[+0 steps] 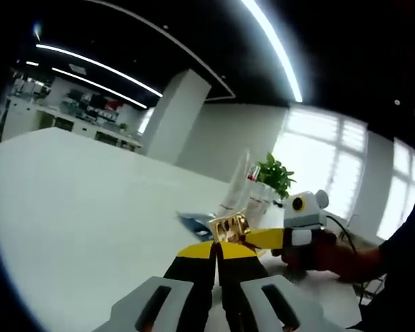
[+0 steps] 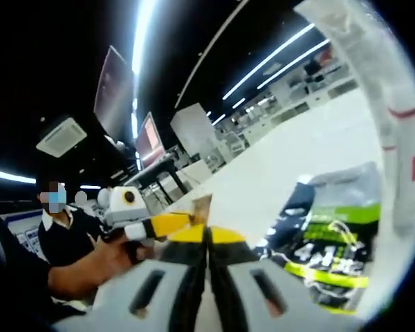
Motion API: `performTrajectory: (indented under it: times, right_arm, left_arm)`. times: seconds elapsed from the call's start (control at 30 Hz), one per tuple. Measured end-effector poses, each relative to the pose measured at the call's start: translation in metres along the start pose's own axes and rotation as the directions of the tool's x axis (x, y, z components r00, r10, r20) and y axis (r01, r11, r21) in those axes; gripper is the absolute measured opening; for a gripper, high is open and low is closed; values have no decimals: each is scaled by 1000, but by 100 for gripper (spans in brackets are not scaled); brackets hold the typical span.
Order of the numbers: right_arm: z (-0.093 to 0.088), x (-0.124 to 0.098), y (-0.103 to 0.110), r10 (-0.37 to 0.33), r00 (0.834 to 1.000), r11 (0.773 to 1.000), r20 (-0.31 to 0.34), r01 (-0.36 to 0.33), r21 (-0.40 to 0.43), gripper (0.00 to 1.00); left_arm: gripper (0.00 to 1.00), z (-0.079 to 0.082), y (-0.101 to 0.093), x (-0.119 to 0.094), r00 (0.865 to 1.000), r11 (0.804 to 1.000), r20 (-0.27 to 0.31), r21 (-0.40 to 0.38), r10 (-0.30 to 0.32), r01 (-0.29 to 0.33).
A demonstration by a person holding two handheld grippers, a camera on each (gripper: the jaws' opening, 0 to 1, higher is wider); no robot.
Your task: Arrange the skincare products in the storage area until every visible bottle or jar stands upright without overlapping.
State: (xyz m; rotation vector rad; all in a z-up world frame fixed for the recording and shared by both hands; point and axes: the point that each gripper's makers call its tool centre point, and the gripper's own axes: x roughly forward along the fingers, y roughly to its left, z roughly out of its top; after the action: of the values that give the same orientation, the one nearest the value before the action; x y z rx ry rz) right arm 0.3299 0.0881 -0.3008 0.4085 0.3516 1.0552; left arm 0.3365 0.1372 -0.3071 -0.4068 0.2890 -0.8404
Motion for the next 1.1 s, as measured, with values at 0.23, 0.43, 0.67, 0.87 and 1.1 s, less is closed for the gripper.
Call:
performTrajectory:
  times: [0.23, 0.43, 0.67, 0.87, 1.1]
  right_arm:
    - [-8, 6, -6, -47, 998, 998, -46, 46, -34, 0]
    - [-15, 8, -12, -95, 992, 992, -88, 88, -88, 0]
    - [-22, 10, -19, -154, 980, 974, -128, 129, -185, 0]
    - [-22, 12, -23, -178, 975, 961, -133, 143, -237, 0]
    - [-24, 12, -22, -209, 970, 943, -127, 165, -290, 0]
  left_arm:
    - [0, -5, 10, 3, 998, 999, -31, -14, 47, -47]
    - [0, -10, 15, 7, 994, 996, -66, 31, 91, -90]
    - [0, -13, 17, 7, 989, 992, -92, 59, 117, -112]
    - [1, -13, 18, 7, 987, 989, -97, 84, 129, -121]
    - [1, -13, 22, 11, 984, 985, -105, 108, 143, -132]
